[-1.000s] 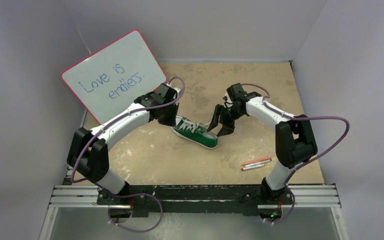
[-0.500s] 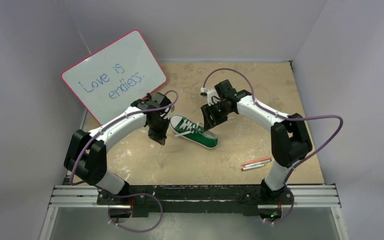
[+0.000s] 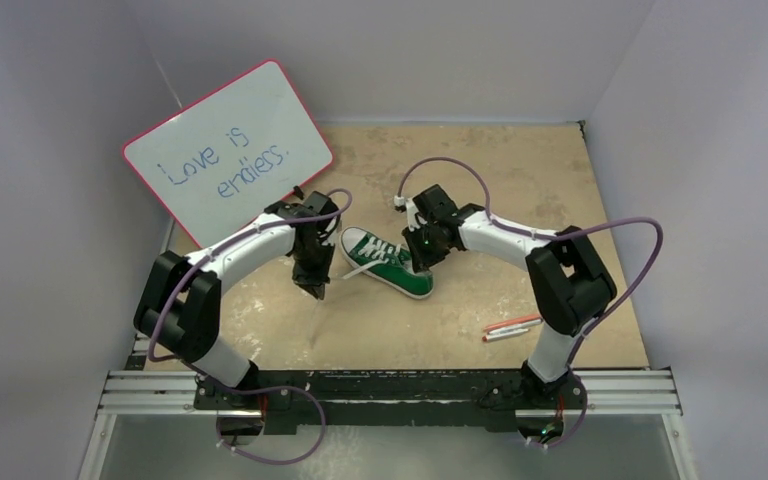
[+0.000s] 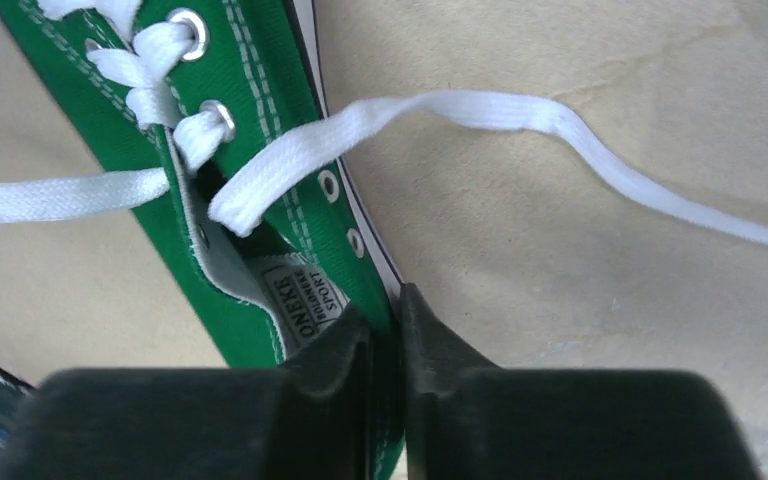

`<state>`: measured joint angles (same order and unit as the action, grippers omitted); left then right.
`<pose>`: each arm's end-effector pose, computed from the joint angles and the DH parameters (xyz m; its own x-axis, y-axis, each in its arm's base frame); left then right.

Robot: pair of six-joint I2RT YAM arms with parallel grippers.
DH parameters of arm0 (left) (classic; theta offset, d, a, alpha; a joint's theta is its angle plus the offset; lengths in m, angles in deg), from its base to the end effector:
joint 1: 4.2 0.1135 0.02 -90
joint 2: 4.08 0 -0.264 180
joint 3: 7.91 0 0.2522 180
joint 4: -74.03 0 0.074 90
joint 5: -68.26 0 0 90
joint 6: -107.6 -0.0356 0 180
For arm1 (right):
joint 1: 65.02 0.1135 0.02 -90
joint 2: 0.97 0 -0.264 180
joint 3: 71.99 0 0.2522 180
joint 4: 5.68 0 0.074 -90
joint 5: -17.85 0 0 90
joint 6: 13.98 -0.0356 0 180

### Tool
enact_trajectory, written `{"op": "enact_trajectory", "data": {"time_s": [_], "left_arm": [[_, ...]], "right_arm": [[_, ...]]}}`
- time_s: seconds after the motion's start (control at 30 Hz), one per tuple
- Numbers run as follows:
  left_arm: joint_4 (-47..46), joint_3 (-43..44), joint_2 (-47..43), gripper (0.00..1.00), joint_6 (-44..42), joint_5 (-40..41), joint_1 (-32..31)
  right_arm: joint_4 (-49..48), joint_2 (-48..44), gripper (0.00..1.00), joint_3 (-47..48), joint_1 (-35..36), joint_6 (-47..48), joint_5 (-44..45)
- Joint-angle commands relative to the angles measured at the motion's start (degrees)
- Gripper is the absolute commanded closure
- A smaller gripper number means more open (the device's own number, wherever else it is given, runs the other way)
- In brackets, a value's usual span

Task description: Tie the shoes

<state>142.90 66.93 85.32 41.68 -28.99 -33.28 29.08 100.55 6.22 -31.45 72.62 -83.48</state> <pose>0.2371 -0.1370 0.2055 -0.9945 0.0900 -0.0533 0.0975 0.9821 -0.1611 0.2977 0.2060 0.1800 -0.7432 -0.4234 -0.5181 -0.5857 0.7860 0.1978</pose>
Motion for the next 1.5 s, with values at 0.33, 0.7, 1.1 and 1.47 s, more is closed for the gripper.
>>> {"op": "enact_trajectory", "data": {"time_s": [0.33,0.7,1.1,1.47], "left_arm": [[-13.3,1.3,4.2,0.97,4.4,-9.0,0.6],[-4.8,0.2,0.8,0.71,-0.5,0.9,0.9],[-13.0,5.4,-4.9,0.22,2.0,5.6,0.8],[-27.3,4.9,-1.5,0.14,0.0,13.8,-0.7]], "right_arm": [[-3.3,-11.3,1.0,-6.5,1.4,-35.9,9.5],[-9.6,-18.7,0.49,-12.0,2.1,-32.0,-14.9],[10.4,-26.1,0.37,0.0,-16.2,-11.3,-9.1],[16.6,-36.3,0.41,0.2,-16.1,-4.2,-8.3]]}}
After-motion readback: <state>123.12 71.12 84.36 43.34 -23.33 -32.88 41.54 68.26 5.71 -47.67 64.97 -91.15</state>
